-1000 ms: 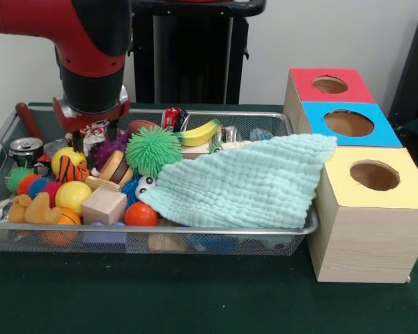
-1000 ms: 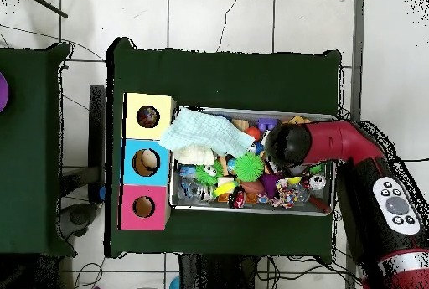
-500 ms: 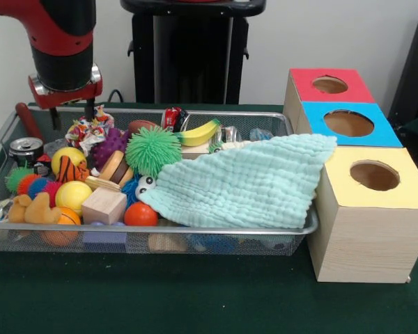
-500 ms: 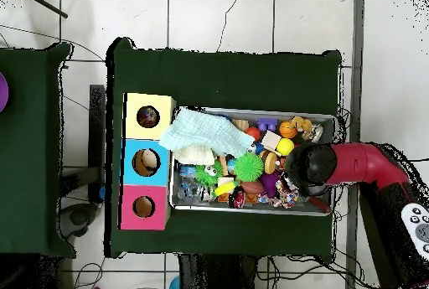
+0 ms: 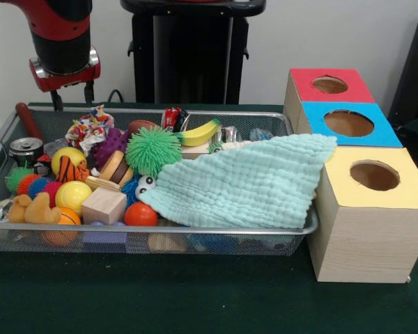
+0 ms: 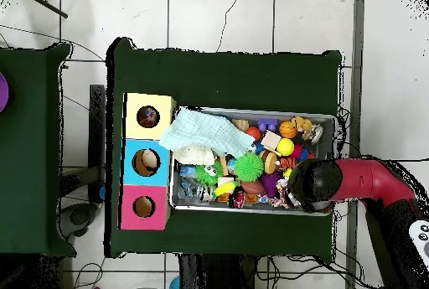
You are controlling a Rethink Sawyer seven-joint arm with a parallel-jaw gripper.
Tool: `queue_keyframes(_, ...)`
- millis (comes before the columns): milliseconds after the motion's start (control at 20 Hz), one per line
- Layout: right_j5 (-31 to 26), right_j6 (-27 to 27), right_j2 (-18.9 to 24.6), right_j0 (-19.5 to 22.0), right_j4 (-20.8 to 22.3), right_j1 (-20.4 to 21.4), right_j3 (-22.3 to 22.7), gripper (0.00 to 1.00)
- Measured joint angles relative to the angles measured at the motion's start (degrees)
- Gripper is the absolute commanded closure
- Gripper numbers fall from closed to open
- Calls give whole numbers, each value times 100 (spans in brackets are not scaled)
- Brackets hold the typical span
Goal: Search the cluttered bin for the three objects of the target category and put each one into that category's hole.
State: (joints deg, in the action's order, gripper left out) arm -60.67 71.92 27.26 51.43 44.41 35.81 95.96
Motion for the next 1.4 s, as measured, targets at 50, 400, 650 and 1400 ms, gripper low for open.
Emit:
queue_keyframes(50,1,0,1,18,1,-2,59,0)
queue_keyframes(400,316,0,7,137,1,-51,359,0)
queue_keyframes(650,611,0,9,148,1,-118,402,0)
queue_keyframes(1400,973,0,9,89,126,-140,404,0)
